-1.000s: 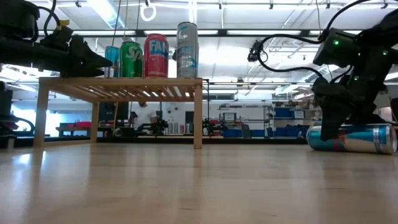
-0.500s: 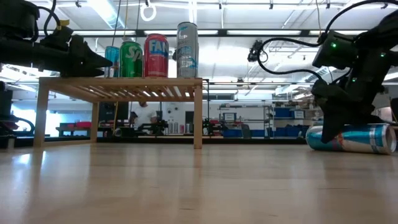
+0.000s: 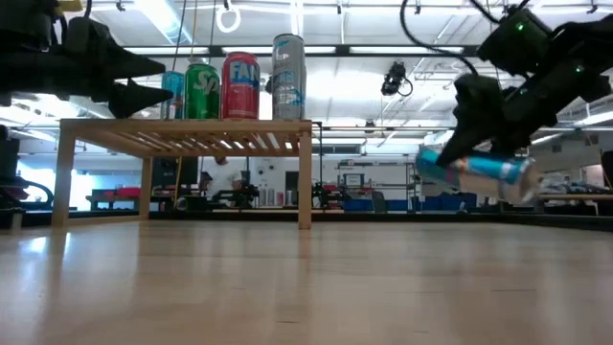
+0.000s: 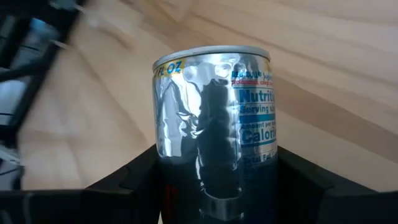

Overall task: Place canned beverage on shelf
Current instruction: Put the blue soda can on the shelf

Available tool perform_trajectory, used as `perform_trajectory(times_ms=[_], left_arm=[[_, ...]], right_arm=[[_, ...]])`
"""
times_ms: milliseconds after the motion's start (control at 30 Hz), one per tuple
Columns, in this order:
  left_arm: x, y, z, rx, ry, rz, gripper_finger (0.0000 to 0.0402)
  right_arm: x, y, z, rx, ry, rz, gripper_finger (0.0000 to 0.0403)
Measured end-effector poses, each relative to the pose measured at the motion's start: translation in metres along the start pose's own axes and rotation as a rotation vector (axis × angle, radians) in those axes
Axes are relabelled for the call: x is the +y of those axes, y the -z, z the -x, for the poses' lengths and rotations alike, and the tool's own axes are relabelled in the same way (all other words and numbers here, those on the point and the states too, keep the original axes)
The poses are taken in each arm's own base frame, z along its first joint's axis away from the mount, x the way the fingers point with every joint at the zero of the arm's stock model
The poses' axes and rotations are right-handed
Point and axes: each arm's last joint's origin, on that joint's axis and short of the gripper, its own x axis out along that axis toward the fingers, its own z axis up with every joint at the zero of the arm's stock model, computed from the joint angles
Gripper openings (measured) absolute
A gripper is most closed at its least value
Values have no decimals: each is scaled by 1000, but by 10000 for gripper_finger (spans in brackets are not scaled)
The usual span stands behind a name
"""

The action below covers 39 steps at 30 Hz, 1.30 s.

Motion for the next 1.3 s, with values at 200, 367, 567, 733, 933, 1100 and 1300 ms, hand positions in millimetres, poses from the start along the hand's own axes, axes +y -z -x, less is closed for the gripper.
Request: perform_trajectory(times_ms=[200,367,567,733,933,1100,1300], left_arm=[[0,4,0,45,16,-11,353],[-1,4,1,64,54,-6,353],[-7,4,1,91,235,20,353],[-13,3,2,89,393,32,353],[-19,0,2,60,448,19,353],[-19,0,1,57,409,11,353],[-18,1,0,58,351,68,353]], right_arm=[[18,4,-6,-68,-96,42,236],[40,5,-20,-74,-97,109,236],[85,-3,-41,-120,-116,259,236],[123,-12,-57,-196,-154,353,236],[158,-21,-86,-225,-153,414,236],[188,-28,-111,-244,-173,467,236],[226,-37,-129,-310,-232,560,236]])
